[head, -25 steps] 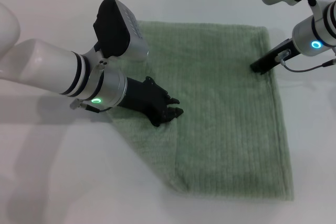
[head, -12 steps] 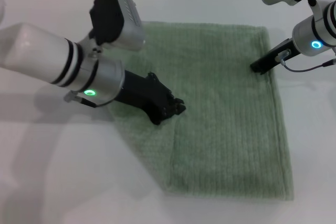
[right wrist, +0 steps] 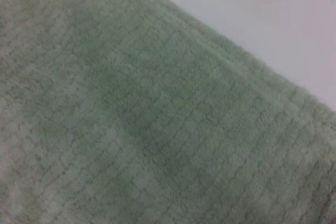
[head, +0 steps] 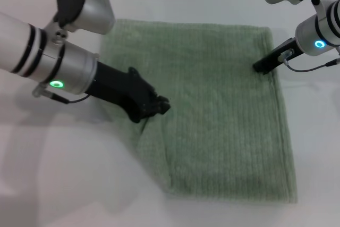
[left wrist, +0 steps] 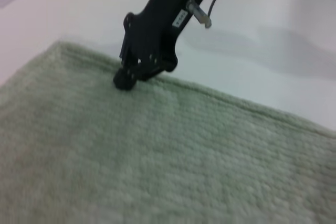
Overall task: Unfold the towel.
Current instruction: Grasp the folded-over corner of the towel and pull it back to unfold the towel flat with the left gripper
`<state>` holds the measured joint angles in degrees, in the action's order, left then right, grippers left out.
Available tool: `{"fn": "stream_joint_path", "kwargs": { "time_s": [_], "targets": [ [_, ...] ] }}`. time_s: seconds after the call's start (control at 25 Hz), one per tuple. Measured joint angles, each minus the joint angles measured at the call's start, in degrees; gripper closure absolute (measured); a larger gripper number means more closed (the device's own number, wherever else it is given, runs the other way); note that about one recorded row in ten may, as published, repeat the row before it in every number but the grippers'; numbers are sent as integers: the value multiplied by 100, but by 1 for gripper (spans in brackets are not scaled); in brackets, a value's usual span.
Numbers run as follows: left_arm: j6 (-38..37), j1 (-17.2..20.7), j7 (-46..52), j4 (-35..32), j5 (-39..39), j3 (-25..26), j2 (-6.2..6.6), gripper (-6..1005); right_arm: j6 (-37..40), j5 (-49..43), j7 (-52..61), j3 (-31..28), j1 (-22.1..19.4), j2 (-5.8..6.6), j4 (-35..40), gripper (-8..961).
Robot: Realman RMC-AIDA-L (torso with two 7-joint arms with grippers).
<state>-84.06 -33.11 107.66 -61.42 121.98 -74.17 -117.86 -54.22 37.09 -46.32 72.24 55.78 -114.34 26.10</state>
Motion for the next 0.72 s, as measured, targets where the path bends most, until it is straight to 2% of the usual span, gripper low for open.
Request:
{"fn": "stream_joint_path", "kwargs": {
  "time_s": [0.36,0.52,0.72],
  "targets": [
    [-754,-63,170,-135,449,573,16,925,0,-23,0,0,5,0,-6,933],
    [-1067,-90,239,-168,518,774,123,921,-4,-34,0,0,3,0,-9,934],
    [-1413,-114,342,-282,660,898,138,916,-12,-35,1,0,3,0,-13,934]
  ]
}}
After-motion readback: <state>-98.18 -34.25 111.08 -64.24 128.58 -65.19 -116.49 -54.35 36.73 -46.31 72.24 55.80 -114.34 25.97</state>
